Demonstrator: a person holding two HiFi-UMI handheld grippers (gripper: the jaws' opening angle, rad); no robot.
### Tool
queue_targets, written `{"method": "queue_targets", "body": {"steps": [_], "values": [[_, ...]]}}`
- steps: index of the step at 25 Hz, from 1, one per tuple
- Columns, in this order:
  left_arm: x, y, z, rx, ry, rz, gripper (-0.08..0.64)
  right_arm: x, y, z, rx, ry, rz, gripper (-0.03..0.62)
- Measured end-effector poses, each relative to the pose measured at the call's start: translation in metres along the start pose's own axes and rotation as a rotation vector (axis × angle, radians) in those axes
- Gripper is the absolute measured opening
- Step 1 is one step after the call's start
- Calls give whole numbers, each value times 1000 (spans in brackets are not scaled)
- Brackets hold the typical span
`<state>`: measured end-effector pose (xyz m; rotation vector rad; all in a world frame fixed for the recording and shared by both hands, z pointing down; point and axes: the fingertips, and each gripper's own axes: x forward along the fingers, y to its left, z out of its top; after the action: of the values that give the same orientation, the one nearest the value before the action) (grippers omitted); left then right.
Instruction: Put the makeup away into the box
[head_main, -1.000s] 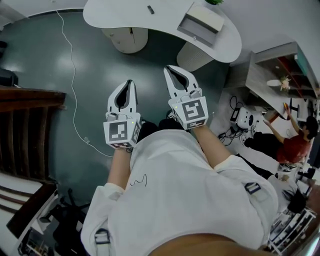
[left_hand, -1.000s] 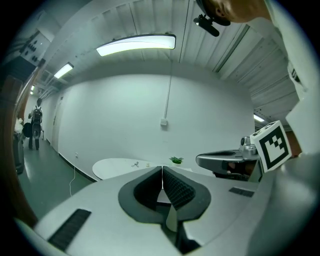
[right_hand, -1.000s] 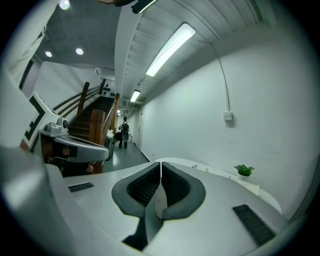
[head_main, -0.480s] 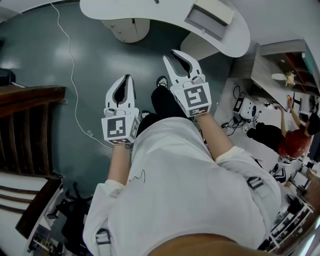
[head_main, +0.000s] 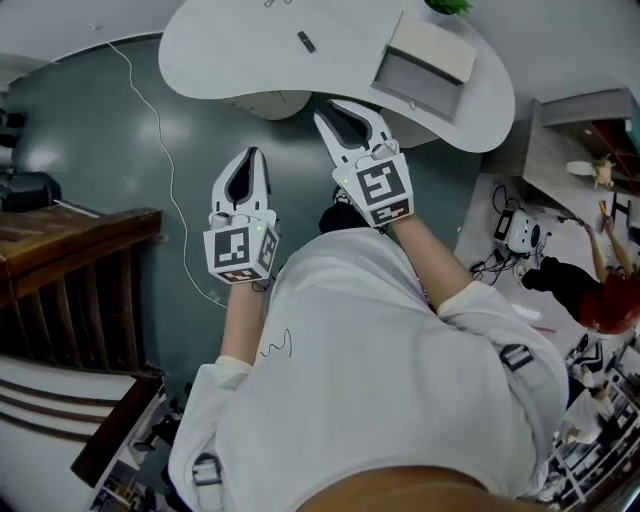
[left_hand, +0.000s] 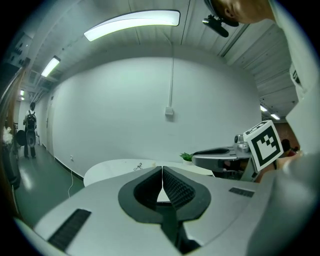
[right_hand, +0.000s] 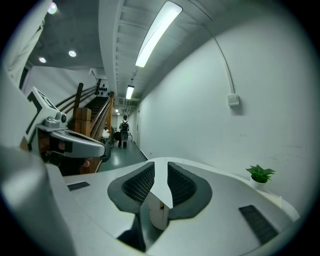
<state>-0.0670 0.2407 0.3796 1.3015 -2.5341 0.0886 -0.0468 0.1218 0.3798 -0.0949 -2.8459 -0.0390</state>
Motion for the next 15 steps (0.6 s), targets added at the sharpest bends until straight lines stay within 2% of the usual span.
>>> {"method": "queue_targets", "body": {"steps": [4,9,15], "values": [[60,-8,10,6,6,-22,21,20,-42,-5,-3,23,8,74],[109,-14,20,6,26,-50,21,39,-78,-16,23,69,6,74],[173,2,21,59,92,-101,21,78,-116,-26,65,117,-2,74]]}}
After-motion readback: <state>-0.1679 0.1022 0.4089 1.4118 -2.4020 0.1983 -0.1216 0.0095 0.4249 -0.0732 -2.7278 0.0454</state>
